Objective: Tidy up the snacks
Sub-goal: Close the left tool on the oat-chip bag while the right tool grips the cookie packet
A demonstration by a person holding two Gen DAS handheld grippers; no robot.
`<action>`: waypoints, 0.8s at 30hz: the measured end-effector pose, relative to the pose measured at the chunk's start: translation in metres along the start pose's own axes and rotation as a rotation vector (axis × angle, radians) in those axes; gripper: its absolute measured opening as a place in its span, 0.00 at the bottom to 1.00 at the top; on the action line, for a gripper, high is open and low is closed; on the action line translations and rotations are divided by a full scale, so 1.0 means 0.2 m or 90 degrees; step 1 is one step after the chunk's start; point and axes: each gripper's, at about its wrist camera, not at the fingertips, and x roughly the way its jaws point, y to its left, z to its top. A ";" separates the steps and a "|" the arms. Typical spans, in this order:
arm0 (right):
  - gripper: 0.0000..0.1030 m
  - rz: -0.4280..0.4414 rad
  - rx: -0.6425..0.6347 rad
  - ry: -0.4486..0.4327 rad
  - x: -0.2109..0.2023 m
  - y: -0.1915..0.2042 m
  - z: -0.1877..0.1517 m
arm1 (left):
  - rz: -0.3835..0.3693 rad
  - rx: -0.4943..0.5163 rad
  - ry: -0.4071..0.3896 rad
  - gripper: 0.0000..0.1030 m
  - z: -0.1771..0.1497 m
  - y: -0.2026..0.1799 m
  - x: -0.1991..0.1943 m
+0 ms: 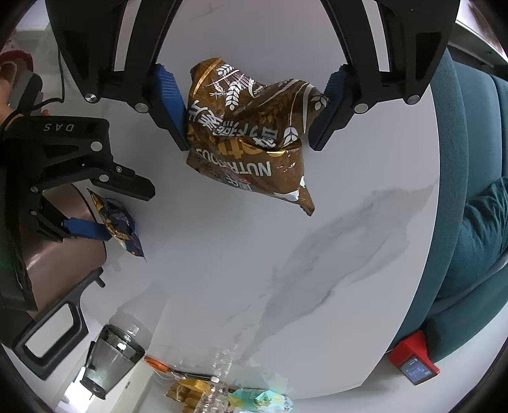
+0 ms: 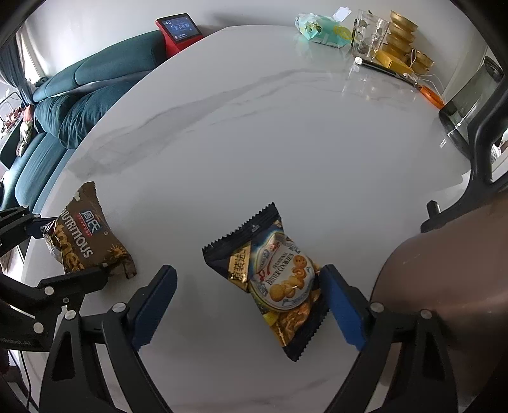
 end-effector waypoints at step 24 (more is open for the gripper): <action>0.18 -0.056 -0.036 -0.027 -0.06 0.01 0.01 | 0.004 0.002 -0.026 0.46 -0.02 0.00 -0.03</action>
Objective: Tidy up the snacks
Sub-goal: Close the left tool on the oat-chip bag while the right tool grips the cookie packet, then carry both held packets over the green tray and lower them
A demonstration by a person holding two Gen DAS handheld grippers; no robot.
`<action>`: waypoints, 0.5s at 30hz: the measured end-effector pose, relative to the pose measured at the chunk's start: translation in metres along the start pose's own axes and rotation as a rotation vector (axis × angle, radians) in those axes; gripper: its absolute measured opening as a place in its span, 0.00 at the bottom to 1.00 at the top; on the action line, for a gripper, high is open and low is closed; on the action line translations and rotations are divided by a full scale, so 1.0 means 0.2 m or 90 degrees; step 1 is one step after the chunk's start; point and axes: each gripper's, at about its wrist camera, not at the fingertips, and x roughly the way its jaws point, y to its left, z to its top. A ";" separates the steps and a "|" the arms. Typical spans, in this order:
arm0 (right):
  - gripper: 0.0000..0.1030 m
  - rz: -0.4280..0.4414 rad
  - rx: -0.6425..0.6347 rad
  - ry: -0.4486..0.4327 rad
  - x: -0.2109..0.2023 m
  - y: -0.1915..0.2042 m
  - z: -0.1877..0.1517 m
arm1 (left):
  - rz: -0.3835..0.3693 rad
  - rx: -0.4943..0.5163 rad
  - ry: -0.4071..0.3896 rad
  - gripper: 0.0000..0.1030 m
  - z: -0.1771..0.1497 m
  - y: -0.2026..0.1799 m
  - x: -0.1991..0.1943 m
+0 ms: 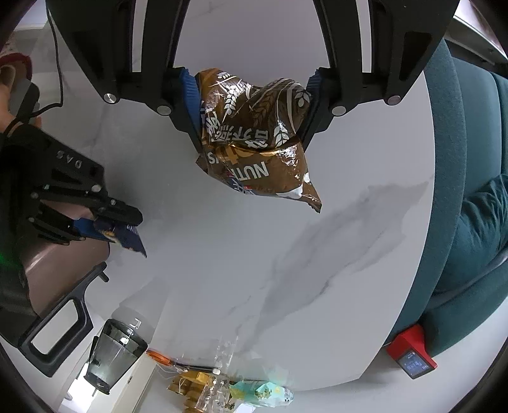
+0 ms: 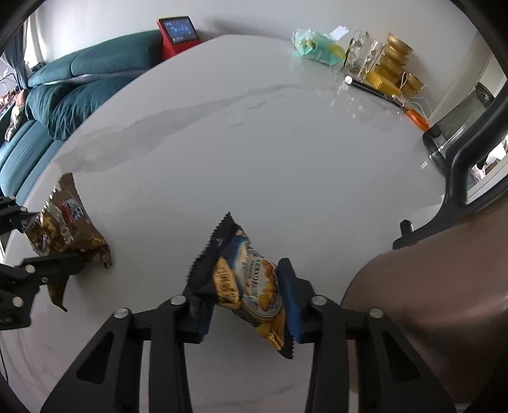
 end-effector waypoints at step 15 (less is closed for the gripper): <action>0.08 0.052 0.031 -0.012 -0.04 -0.04 -0.03 | -0.009 -0.004 -0.011 0.46 -0.01 -0.01 -0.04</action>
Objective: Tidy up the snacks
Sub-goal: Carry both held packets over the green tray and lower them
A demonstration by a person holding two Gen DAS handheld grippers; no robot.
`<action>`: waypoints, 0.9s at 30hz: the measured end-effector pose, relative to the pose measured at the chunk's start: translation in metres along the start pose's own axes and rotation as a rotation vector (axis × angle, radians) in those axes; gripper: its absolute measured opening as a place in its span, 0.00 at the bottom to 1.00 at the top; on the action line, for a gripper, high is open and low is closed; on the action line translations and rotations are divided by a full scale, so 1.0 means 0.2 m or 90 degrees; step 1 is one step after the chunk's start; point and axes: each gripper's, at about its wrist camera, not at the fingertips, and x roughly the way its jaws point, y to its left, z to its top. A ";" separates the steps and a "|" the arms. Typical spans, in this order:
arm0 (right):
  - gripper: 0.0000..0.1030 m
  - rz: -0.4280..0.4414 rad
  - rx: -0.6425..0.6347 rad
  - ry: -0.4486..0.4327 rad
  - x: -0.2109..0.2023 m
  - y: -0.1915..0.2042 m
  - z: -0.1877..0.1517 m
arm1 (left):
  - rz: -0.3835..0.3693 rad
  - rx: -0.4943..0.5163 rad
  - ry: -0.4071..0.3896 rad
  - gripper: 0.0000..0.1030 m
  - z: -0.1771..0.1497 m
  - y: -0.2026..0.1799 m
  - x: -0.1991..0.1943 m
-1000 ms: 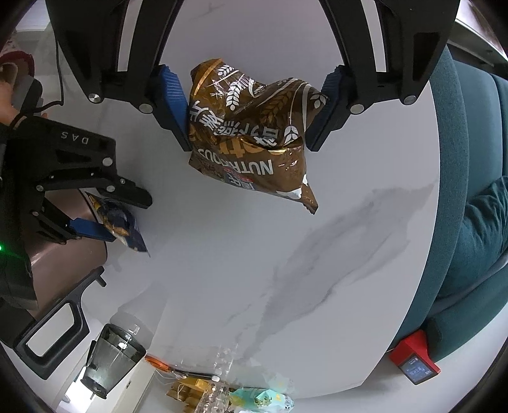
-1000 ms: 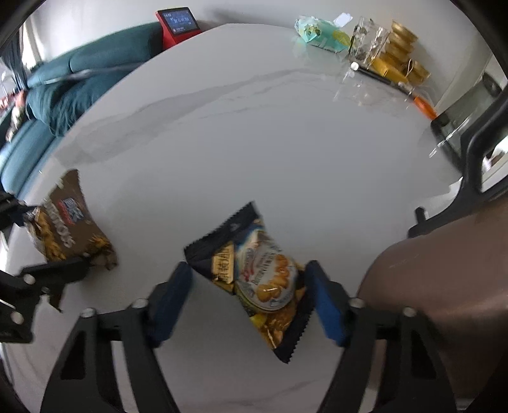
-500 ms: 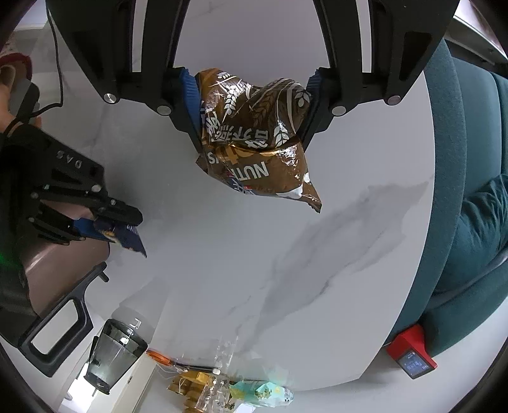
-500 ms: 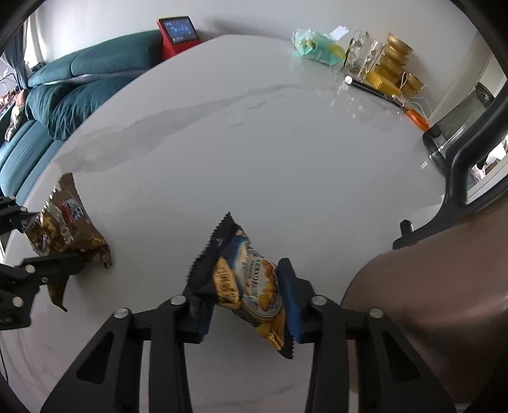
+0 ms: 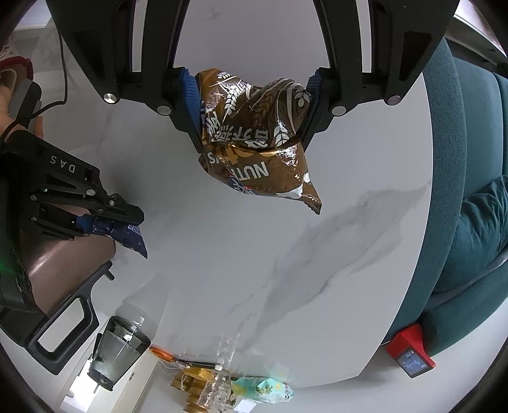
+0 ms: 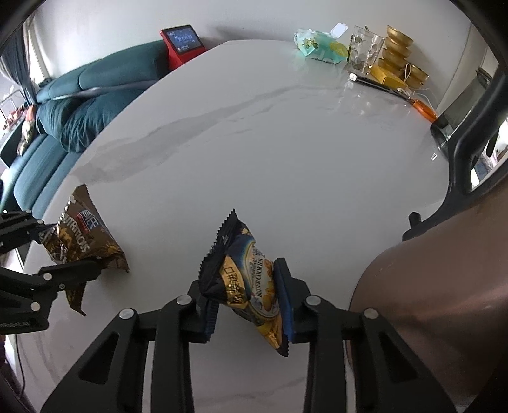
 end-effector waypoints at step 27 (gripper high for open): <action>0.07 0.110 0.034 -0.078 -0.55 0.01 -0.43 | 0.031 0.044 -0.030 0.46 -0.31 -0.40 -0.29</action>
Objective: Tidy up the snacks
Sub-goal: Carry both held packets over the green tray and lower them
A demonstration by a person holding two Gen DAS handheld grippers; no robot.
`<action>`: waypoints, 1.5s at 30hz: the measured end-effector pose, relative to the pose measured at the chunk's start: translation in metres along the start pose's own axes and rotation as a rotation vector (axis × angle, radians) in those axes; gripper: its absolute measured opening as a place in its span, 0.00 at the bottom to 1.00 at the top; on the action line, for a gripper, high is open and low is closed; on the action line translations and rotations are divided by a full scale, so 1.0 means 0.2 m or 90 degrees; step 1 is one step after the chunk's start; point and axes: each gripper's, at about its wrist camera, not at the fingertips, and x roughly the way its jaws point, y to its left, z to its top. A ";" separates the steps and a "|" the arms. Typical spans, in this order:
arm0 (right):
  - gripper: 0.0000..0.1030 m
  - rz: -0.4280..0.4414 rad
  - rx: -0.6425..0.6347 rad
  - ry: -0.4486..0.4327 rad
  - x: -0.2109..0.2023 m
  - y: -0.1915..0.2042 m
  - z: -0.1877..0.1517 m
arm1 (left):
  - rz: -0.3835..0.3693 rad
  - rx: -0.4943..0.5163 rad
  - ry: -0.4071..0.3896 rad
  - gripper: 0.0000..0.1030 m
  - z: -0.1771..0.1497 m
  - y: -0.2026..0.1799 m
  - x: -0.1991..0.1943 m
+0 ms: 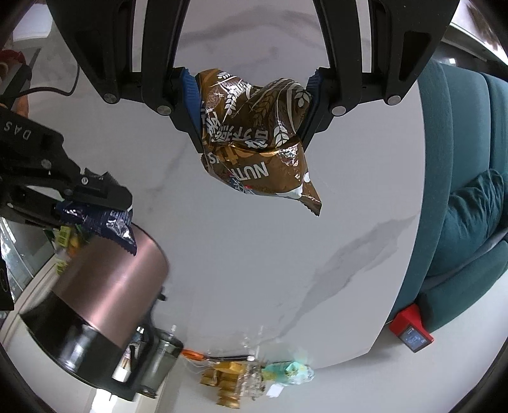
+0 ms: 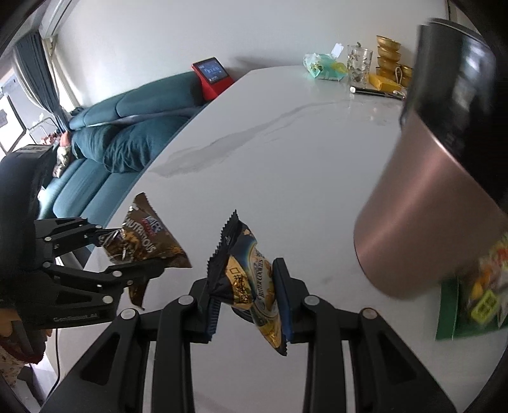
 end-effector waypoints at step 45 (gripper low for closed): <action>0.07 -0.120 0.154 -0.009 -0.63 -2.05 -0.26 | 0.074 -0.023 -0.046 0.46 0.85 -2.00 0.52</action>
